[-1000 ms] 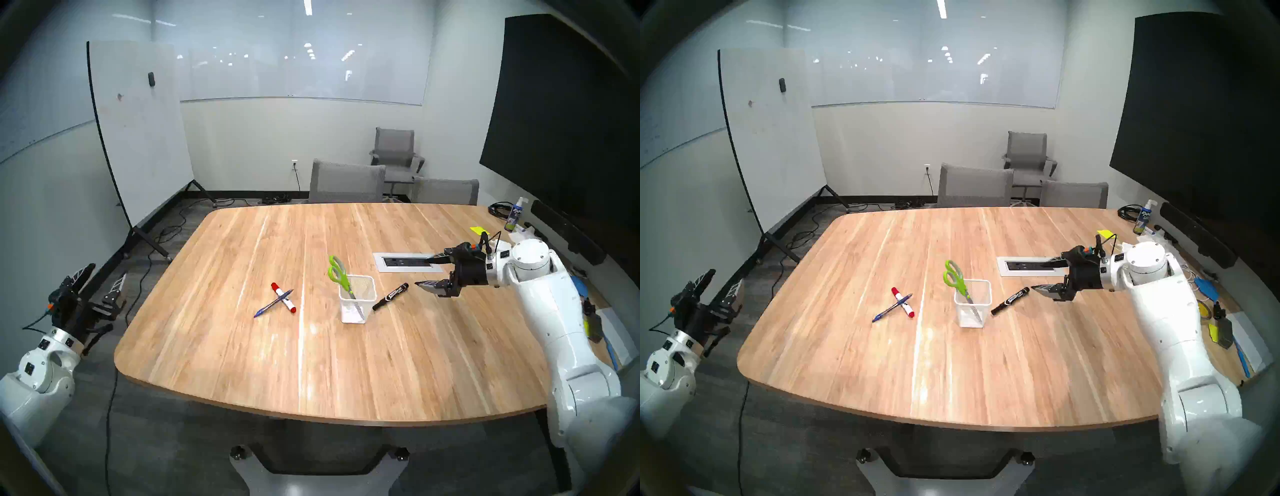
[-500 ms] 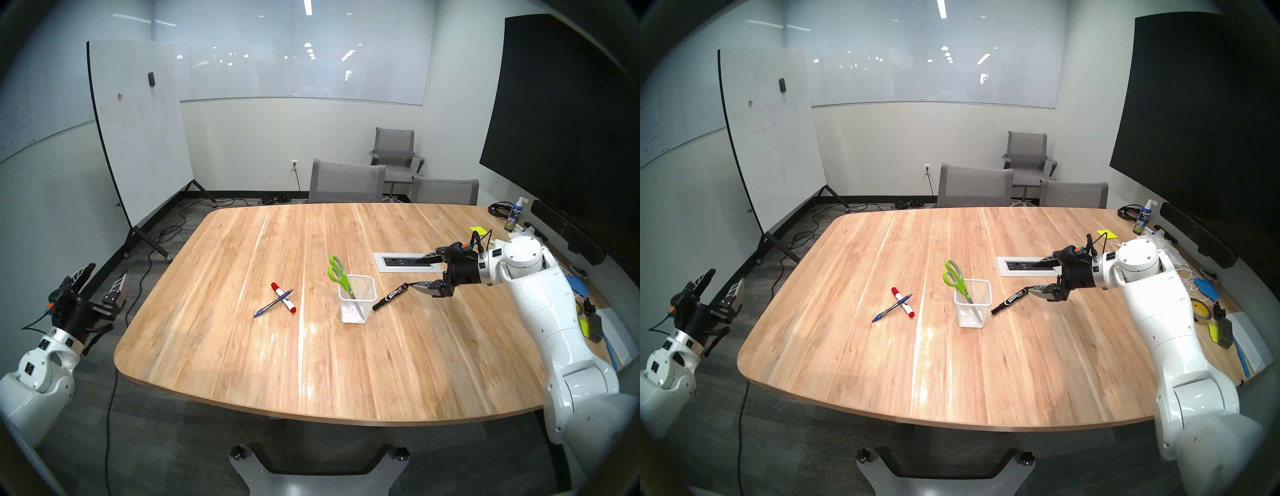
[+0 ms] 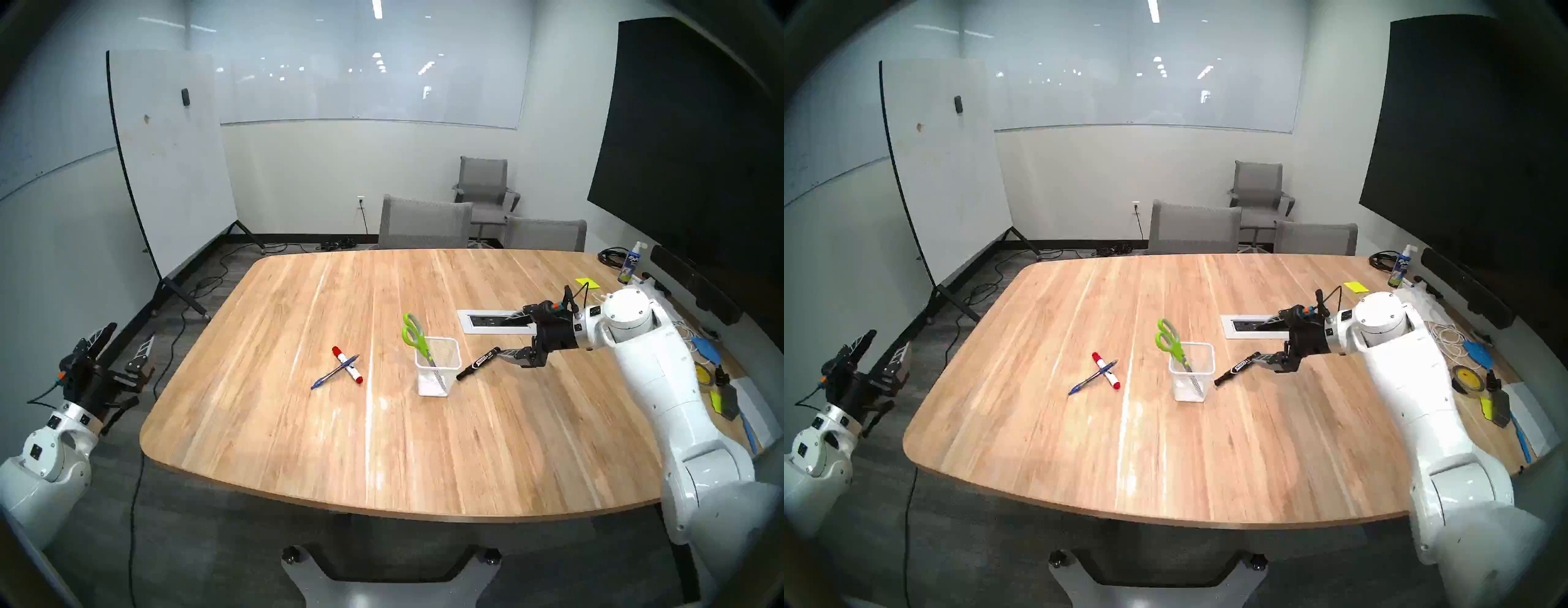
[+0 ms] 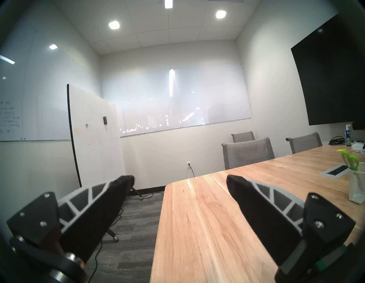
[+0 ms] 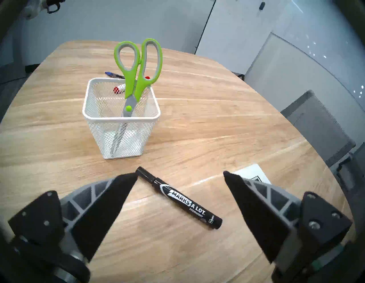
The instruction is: Place the pen, the marker, and the scissors into the pen holder
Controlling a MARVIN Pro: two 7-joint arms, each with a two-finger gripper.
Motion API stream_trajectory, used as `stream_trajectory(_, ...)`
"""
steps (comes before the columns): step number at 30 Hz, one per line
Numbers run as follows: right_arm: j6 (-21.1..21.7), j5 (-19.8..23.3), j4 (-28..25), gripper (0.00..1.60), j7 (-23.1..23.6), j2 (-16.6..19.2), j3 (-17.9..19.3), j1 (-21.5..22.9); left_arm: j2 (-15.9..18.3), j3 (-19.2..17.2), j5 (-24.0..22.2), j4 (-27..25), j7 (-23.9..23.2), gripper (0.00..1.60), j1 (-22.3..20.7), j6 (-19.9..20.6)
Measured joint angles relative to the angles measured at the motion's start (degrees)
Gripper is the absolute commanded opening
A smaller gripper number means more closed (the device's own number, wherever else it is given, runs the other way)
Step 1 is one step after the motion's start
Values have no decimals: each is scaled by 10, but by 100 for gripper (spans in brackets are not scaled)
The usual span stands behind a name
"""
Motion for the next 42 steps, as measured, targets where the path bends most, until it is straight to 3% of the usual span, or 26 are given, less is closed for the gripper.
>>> stream_trajectory(42, -52, -60, 182, 160, -22, -54, -43, 75, 0, 0, 0, 0, 0, 160, 0, 0)
